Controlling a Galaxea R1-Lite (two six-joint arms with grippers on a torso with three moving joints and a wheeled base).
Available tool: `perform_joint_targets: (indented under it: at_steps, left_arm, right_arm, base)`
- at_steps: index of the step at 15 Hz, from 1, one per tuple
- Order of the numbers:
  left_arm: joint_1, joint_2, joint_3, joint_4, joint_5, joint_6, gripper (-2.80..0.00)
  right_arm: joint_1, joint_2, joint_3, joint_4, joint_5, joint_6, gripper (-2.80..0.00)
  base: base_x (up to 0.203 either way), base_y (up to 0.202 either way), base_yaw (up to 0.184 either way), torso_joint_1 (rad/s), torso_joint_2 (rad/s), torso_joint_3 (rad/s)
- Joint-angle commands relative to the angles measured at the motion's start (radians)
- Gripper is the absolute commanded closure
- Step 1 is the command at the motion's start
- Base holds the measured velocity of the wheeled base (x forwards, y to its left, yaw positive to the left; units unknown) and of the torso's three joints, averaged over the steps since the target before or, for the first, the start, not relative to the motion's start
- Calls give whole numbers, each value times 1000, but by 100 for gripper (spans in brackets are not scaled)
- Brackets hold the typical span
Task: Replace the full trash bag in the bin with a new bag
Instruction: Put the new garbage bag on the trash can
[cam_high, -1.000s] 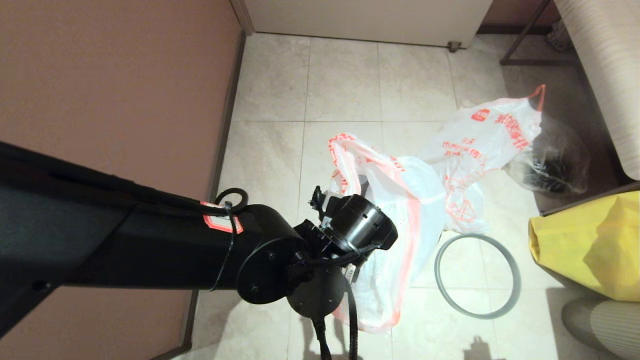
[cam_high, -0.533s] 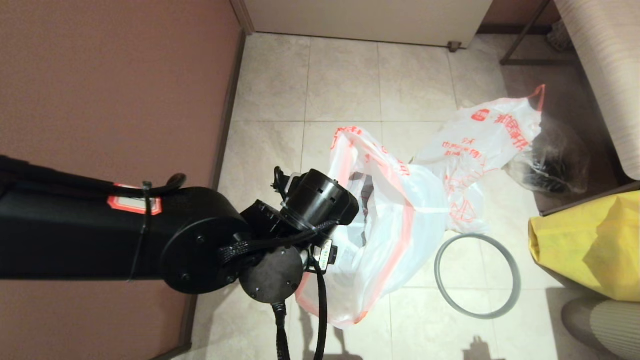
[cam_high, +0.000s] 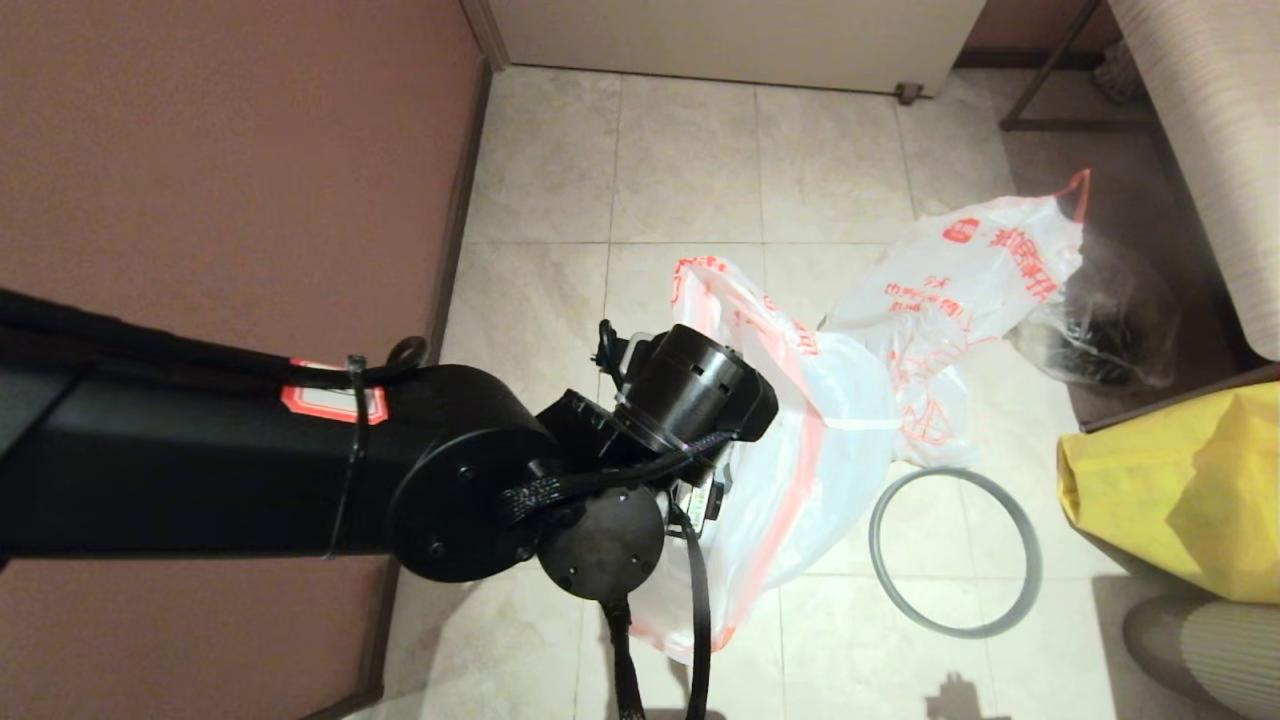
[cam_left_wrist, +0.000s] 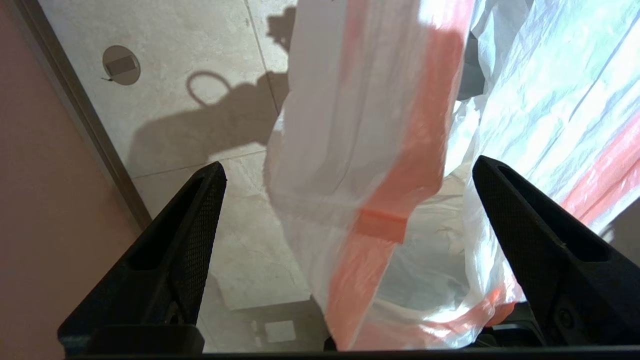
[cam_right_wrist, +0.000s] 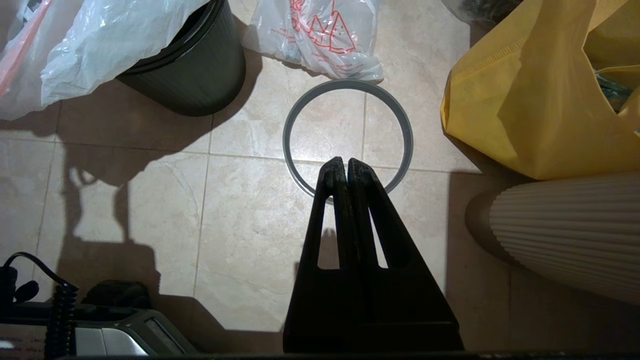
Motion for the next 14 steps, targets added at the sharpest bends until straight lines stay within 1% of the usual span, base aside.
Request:
perform_joint_targets:
  at_steps: [1, 3, 4, 5, 7, 8, 11, 14]
  left_arm:
    - [-4, 50, -20, 2, 5, -1, -280]
    - [-2, 64, -30, 0, 21, 8, -280]
    - [14, 72, -34, -1, 57, 18, -280]
    - [29, 75, -42, -13, 70, 34, -280]
    - [37, 70, -48, -54, 86, 44, -280]
    - [36, 70, -48, -58, 93, 46, 0]
    - [32, 48, -45, -58, 93, 46, 0]
    - [35, -14, -37, -53, 92, 46, 0]
  right_arm:
    - [1, 12, 0, 0, 1, -1, 0]
    - [1, 12, 0, 0, 1, -1, 0]
    - [1, 12, 0, 0, 1, 0, 0]
    - [1, 12, 0, 0, 1, 0, 0]
    - [1, 12, 0, 0, 1, 0, 0]
    - [1, 12, 0, 0, 1, -1, 0]
    - [1, 12, 0, 0, 1, -1, 0]
    - [1, 10, 0, 0, 1, -1, 0]
  base:
    - [0, 0, 0, 0, 0, 0]
    - [0, 0, 0, 0, 0, 0]
    - [0, 0, 0, 0, 0, 0]
    - [0, 0, 0, 0, 0, 0]
    - [0, 0, 0, 0, 0, 0]
    - [0, 0, 0, 0, 0, 0]
    - [0, 0, 0, 0, 0, 0]
    - [0, 0, 0, 0, 0, 0]
